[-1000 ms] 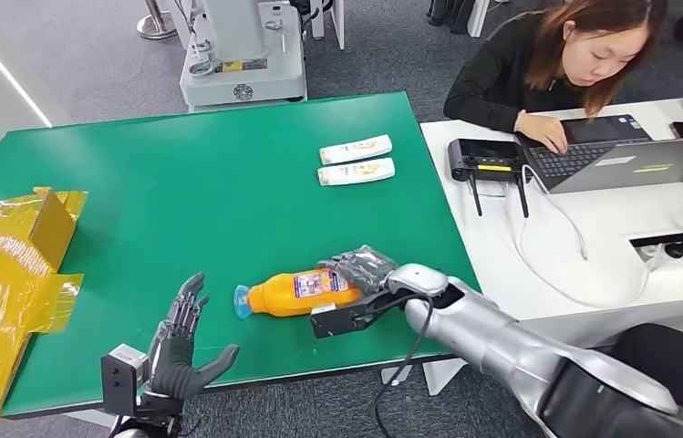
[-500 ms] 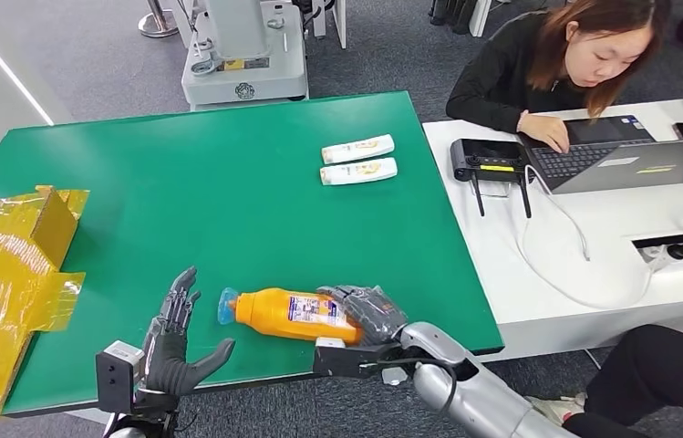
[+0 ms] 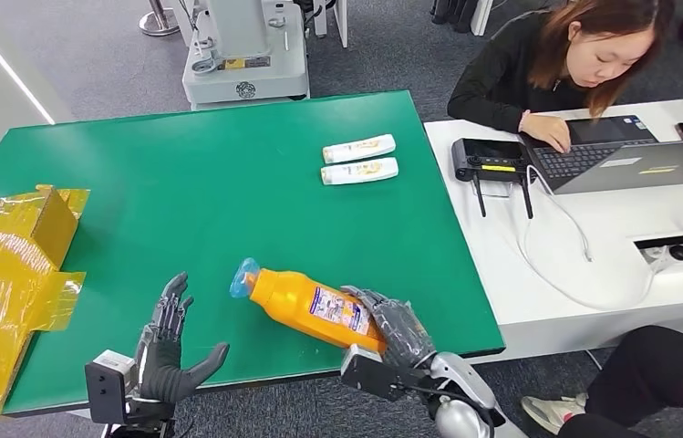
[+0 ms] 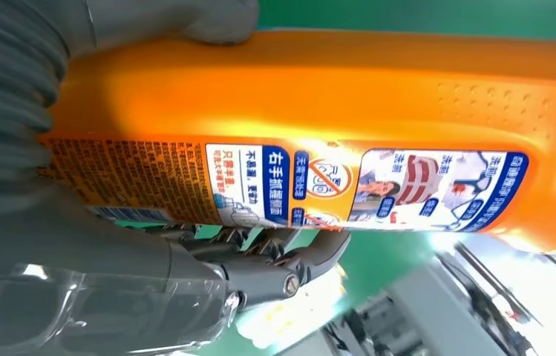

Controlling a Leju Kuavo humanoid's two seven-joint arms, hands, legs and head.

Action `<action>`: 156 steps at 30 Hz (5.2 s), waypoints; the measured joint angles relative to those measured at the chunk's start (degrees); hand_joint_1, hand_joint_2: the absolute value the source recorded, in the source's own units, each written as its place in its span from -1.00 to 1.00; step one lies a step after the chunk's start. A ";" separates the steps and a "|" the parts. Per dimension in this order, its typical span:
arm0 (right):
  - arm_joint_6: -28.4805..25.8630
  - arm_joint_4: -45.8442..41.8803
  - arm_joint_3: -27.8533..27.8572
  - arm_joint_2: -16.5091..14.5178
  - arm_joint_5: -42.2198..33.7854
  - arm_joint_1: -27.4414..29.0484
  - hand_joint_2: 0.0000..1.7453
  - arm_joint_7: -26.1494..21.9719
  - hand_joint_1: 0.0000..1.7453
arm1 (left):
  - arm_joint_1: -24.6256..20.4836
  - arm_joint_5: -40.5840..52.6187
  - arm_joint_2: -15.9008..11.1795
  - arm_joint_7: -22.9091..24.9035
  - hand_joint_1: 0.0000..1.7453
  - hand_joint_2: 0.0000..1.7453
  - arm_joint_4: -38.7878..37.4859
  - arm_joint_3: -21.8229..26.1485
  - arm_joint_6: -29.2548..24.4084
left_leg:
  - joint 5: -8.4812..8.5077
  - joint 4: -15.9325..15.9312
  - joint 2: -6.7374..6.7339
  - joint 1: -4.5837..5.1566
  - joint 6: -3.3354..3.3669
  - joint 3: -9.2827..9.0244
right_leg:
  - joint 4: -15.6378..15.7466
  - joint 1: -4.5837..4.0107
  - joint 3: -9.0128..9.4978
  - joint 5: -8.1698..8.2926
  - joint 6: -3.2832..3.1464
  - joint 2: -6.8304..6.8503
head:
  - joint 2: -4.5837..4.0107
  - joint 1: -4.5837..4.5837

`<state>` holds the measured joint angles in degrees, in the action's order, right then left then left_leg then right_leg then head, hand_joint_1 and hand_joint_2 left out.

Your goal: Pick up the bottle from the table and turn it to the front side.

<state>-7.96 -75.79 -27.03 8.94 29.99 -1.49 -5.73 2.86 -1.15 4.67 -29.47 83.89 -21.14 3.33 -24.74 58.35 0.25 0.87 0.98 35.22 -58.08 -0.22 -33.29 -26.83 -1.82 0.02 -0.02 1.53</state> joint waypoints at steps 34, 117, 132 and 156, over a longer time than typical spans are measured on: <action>1.19 22.35 7.43 -11.36 -16.86 -25.85 1.00 -13.72 1.00 | -23.73 -24.97 -1.94 15.50 -1.00 1.00 -10.67 0.13 22.99 | 0.45 0.01 -0.01 -0.01 -0.07 0.10 | -0.06 -0.02 -0.13 0.39 -0.05 -0.01 | 0.00 -0.01; -0.43 42.76 -3.58 -19.20 -10.86 -35.61 1.00 -15.57 -1.00 | -55.92 -0.36 2.93 -6.11 1.00 1.00 -50.31 -10.80 10.60 | 0.59 0.12 -0.06 -0.03 -0.08 0.42 | -0.10 -0.02 -0.46 0.52 -0.03 -0.12 | 0.00 -0.01; -0.90 30.16 -3.37 -16.44 -16.15 -24.73 1.00 -17.98 -1.00 | -59.45 31.71 -3.80 -6.06 1.00 1.00 -50.33 -17.03 -11.95 | 0.59 0.12 -0.07 -0.05 -0.08 0.43 | -0.09 -0.03 -0.49 0.51 -0.03 -0.12 | 0.00 0.00; -4.67 -10.63 7.23 -11.19 -14.43 1.00 1.00 -16.85 -1.00 | -71.02 68.27 -28.03 11.64 1.00 1.00 -43.09 -22.09 -16.63 | 0.58 0.07 -0.29 -0.10 -0.11 0.59 | -0.11 -0.08 -0.67 0.53 -0.07 -0.33 | 0.00 0.01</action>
<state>-12.63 -86.42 -19.80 -2.25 15.56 -0.50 -22.59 -68.16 67.12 -23.35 -17.83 40.79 -43.22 -13.30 -24.16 58.42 -0.03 0.77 0.87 35.81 -58.20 -0.29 -33.96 -26.30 -1.88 -0.31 -0.02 1.54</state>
